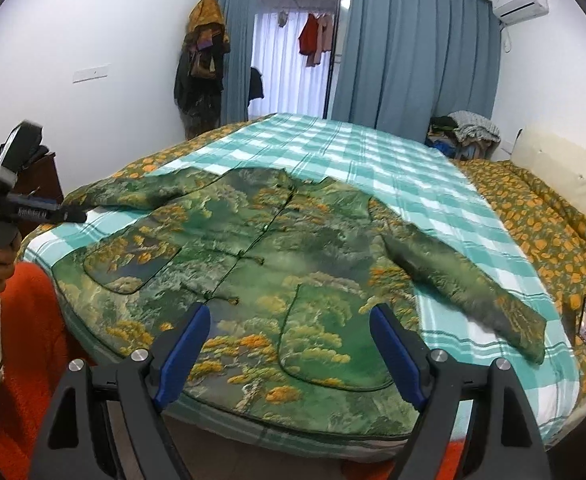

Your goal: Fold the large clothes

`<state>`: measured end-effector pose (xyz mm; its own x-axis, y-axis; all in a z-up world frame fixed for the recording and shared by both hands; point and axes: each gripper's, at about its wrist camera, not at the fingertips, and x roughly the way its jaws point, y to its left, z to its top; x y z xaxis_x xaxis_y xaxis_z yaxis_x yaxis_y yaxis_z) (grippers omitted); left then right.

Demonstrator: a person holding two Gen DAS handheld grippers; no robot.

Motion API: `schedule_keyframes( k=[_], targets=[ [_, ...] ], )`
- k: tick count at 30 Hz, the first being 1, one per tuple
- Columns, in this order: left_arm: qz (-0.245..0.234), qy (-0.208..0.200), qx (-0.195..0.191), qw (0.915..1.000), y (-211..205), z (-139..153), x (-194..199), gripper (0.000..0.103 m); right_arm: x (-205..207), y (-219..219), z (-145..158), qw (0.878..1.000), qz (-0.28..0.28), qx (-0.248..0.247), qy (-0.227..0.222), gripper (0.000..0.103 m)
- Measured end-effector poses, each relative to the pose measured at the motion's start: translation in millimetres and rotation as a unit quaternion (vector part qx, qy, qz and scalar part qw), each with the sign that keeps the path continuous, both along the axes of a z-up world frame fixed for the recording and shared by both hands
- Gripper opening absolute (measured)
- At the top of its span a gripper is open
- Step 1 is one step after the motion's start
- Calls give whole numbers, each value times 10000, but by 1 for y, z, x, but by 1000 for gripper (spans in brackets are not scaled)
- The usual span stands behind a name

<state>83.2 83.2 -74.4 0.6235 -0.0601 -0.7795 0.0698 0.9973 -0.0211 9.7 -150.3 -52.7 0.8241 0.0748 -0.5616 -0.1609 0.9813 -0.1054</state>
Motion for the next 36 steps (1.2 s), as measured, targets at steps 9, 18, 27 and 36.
schedule_keyframes(
  k=[9,18,27,36],
  targets=[
    [-628,221,-552,9963,-37,-3,-7,102,7,-21,12,9992,-228,156,-289,90],
    [-216,-189,-192,9994,-31,10,-2,102,19,-33,-12,9980,-347,1,527,90],
    [29,-266,-392,9989,-19,8,0,102,42,-79,-31,9898,-873,507,1008,90],
    [145,-237,-141,9995,-24,0,1,102,68,-132,-44,9777,-1533,834,1168,90]
  ],
)
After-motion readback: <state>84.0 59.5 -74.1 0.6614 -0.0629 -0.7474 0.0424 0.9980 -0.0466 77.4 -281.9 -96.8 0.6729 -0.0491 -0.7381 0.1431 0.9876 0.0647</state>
